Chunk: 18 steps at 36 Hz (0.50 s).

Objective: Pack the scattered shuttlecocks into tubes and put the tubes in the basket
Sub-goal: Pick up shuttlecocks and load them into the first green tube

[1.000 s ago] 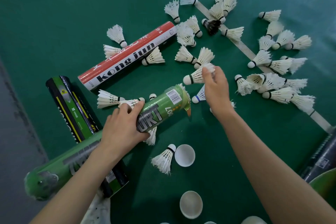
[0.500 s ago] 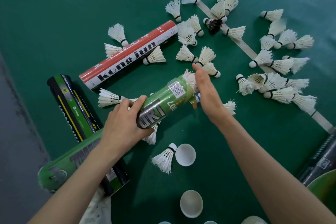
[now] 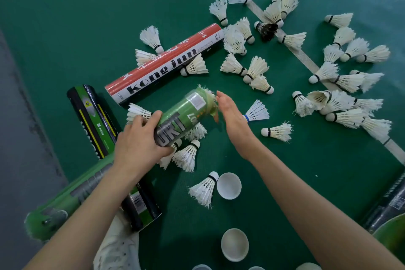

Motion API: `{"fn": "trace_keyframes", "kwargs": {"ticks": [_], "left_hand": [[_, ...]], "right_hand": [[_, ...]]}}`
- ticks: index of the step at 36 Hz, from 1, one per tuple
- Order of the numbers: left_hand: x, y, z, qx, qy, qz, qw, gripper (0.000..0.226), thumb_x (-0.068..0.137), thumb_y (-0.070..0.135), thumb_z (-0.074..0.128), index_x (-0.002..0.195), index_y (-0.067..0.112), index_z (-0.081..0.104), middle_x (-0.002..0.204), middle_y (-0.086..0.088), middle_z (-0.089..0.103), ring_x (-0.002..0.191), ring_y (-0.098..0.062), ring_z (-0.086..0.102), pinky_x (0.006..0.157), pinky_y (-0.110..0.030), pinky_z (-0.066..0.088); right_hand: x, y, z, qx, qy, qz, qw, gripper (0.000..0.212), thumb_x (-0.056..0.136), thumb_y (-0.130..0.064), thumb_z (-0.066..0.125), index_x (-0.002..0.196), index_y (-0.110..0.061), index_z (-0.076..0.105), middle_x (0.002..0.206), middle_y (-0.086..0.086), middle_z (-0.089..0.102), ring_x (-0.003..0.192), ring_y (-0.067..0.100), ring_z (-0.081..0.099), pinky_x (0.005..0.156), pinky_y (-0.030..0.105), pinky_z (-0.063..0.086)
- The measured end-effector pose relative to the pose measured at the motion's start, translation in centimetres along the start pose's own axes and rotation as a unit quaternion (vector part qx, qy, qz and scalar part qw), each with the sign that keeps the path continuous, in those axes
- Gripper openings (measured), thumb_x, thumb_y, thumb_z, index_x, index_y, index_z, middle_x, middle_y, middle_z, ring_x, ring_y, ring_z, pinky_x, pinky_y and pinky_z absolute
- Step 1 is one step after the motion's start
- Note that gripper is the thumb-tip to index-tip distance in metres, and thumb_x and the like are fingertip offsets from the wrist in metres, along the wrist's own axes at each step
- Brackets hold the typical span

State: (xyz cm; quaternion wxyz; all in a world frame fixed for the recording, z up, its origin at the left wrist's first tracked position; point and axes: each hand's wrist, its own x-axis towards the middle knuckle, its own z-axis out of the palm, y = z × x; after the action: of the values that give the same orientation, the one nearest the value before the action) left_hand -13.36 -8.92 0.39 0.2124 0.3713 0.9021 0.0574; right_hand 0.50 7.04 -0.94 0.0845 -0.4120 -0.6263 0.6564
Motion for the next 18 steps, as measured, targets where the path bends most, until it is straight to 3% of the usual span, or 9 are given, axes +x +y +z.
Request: {"fn": "trace_keyframes", "kwargs": {"ticks": [4, 7, 9, 12, 15, 18], "left_hand": [[0.4, -1.4, -0.1, -0.007, 0.016, -0.043, 0.999, 0.097, 0.069, 0.059, 0.074, 0.146, 0.030, 0.023, 0.125, -0.007, 0.045, 0.112, -0.027, 0.047, 0.086, -0.038, 0.046], [0.5, -2.3, -0.3, -0.010, 0.018, -0.067, 0.998, 0.098, 0.068, 0.060, 0.074, 0.146, 0.029, 0.023, 0.125, -0.008, 0.045, 0.112, -0.027, 0.048, 0.086, -0.039, 0.046], [0.6, -2.5, -0.2, -0.010, 0.015, -0.073, 0.997, 0.099, 0.068, 0.060, 0.074, 0.146, 0.030, 0.022, 0.125, -0.008, 0.045, 0.113, -0.027, 0.048, 0.086, -0.038, 0.046], [0.5, -2.6, 0.0, -0.007, 0.007, -0.068, 0.998, 0.096, 0.068, 0.060, 0.074, 0.145, 0.031, 0.023, 0.124, -0.007, 0.045, 0.111, -0.027, 0.048, 0.086, -0.038, 0.046], [0.2, -2.6, 0.3, -0.010, -0.001, -0.064, 0.998, 0.097, 0.068, 0.060, 0.074, 0.145, 0.030, 0.025, 0.122, -0.007, 0.046, 0.110, -0.027, 0.048, 0.087, -0.039, 0.047], [-0.1, -2.6, 0.6, -0.010, -0.009, -0.064, 0.998, 0.098, 0.068, 0.060, 0.073, 0.147, 0.030, 0.023, 0.124, -0.008, 0.045, 0.111, -0.028, 0.048, 0.088, -0.040, 0.047]], "right_hand": [[0.8, 2.1, 0.7, -0.135, -0.002, 0.026, 0.990, 0.042, 0.100, -0.031, 0.046, 0.140, -0.020, 0.042, 0.140, -0.003, 0.047, 0.121, 0.009, 0.047, 0.099, 0.025, 0.037], [0.4, 3.8, 1.4, -0.256, -0.076, -0.032, 0.963, 0.037, 0.096, -0.013, 0.051, 0.132, -0.020, 0.050, 0.139, 0.000, 0.045, 0.129, 0.015, 0.040, 0.104, 0.024, 0.031], [0.2, 4.7, 2.0, -0.346, -0.131, -0.117, 0.922, 0.044, 0.089, 0.001, 0.049, 0.126, -0.020, 0.056, 0.142, 0.004, 0.040, 0.136, 0.020, 0.030, 0.111, 0.031, 0.026], [0.1, 5.9, 2.7, -0.481, -0.194, -0.211, 0.829, 0.058, 0.078, 0.006, 0.049, 0.128, -0.022, 0.057, 0.152, 0.010, 0.029, 0.145, 0.030, 0.012, 0.117, 0.049, 0.016], [-0.3, 6.9, 3.0, -0.575, -0.181, -0.285, 0.745, 0.072, 0.069, 0.007, 0.054, 0.132, -0.029, 0.053, 0.155, 0.014, 0.022, 0.145, 0.036, 0.005, 0.116, 0.050, 0.002], [-0.3, 8.1, 3.1, -0.603, -0.141, -0.321, 0.716, 0.068, 0.059, 0.003, 0.067, 0.119, -0.027, 0.056, 0.148, 0.018, 0.035, 0.140, 0.036, 0.013, 0.112, 0.057, 0.012]]}}
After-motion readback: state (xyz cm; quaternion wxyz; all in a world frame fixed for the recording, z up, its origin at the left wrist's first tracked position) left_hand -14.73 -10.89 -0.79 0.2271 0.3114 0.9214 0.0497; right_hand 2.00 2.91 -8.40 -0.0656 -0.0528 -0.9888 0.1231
